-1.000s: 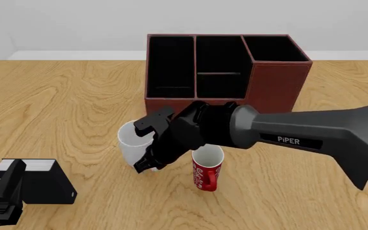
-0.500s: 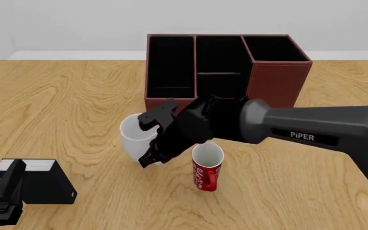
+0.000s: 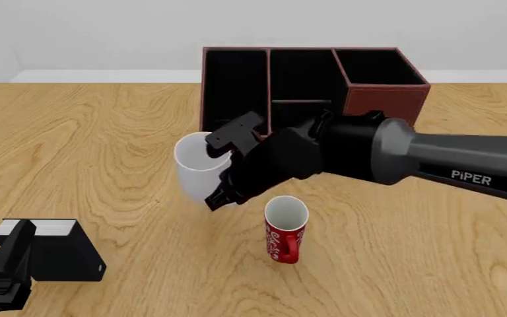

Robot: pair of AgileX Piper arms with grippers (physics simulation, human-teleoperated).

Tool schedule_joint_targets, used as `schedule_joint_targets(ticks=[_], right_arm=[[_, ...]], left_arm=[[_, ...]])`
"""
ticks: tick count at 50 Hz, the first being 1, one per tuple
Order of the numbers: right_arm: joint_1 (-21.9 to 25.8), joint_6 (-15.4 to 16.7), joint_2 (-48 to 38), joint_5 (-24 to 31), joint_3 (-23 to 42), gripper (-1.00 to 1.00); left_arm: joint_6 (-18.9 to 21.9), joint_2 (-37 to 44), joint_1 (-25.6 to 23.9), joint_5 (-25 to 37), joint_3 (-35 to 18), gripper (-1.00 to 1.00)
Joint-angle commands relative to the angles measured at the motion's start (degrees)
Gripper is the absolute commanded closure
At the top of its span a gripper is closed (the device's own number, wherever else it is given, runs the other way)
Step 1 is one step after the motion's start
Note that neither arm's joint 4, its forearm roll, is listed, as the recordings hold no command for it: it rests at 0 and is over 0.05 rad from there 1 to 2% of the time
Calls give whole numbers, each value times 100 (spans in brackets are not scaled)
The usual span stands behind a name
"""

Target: Pick up the white mug and place it to the right of the caddy.

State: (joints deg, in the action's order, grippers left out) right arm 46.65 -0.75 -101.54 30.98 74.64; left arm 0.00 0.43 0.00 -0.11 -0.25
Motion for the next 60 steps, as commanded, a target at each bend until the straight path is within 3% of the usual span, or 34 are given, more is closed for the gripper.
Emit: schedule_joint_targets(ticks=[1, 15, 60], right_arm=[[-113, 93, 369, 10, -30, 100], [-490, 294, 912, -53, -309, 100], [-1652, 425, 2732, 314, -1065, 100]], left_arm=[[0, 0, 0, 0, 0, -100], [0, 0, 0, 0, 0, -100], [0, 0, 0, 0, 0, -100]])
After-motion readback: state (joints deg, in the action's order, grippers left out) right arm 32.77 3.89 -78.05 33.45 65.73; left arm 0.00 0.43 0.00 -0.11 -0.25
